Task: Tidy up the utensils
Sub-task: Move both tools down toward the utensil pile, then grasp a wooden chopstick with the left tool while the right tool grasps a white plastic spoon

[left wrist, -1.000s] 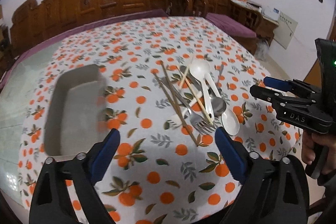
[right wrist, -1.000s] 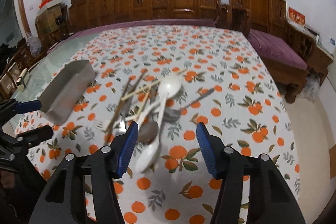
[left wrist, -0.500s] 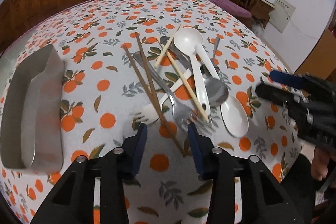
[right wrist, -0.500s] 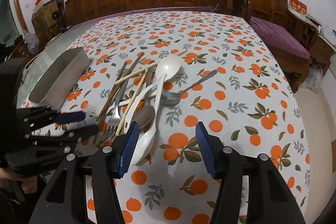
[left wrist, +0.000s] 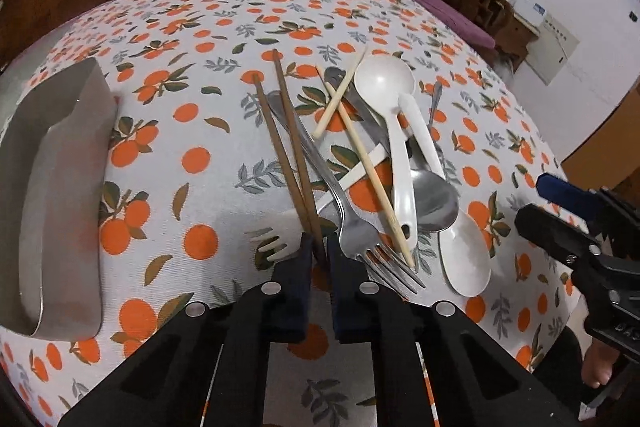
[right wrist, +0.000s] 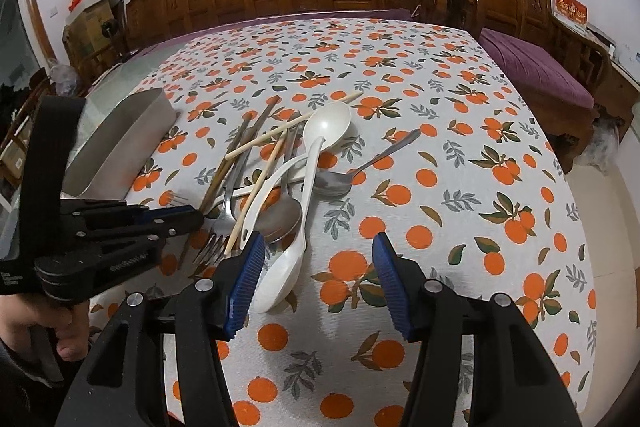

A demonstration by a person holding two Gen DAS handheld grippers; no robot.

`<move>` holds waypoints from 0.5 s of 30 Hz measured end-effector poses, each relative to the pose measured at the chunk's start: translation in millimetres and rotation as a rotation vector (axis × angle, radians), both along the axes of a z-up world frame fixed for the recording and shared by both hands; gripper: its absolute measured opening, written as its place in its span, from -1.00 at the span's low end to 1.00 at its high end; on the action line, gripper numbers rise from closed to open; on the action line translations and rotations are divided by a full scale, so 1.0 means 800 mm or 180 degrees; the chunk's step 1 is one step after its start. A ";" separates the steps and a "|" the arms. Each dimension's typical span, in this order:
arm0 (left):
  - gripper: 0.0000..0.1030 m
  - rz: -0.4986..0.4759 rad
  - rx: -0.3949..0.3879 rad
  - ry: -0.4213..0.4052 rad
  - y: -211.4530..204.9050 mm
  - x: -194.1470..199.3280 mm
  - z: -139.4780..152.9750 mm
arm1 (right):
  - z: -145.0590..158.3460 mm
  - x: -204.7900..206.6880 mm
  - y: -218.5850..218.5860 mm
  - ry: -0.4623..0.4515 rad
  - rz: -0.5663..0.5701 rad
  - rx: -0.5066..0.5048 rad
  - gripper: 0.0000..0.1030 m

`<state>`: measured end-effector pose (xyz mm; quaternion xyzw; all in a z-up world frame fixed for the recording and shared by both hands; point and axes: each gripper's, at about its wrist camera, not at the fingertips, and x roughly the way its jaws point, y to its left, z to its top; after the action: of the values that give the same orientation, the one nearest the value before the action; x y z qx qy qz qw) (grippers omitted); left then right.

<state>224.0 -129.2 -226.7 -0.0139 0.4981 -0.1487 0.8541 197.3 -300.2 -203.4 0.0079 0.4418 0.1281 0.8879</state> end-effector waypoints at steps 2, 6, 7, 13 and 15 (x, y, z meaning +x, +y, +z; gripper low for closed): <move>-0.92 0.0026 -0.0028 -0.0040 0.005 -0.004 0.006 | -0.001 0.000 0.000 0.0010 0.0008 -0.0006 0.13; -0.94 0.0037 -0.0066 -0.0174 0.014 -0.019 0.022 | -0.007 -0.001 0.003 0.0046 0.0055 0.0018 0.04; -0.94 0.0038 -0.0082 -0.0182 0.015 -0.021 0.024 | -0.010 0.000 0.004 0.0066 0.0069 0.0031 0.00; -0.94 -0.0037 -0.0016 -0.0139 0.016 -0.031 0.019 | -0.026 -0.002 0.016 0.0148 0.0153 -0.0002 -0.03; -0.94 -0.0028 0.0021 -0.0119 0.019 -0.033 0.015 | -0.028 -0.003 0.021 0.0155 0.0170 -0.0024 -0.06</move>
<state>197.7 -113.8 -215.1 -0.0061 0.4827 -0.1511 0.8627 195.1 -283.6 -226.2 -0.0041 0.4638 0.1499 0.8732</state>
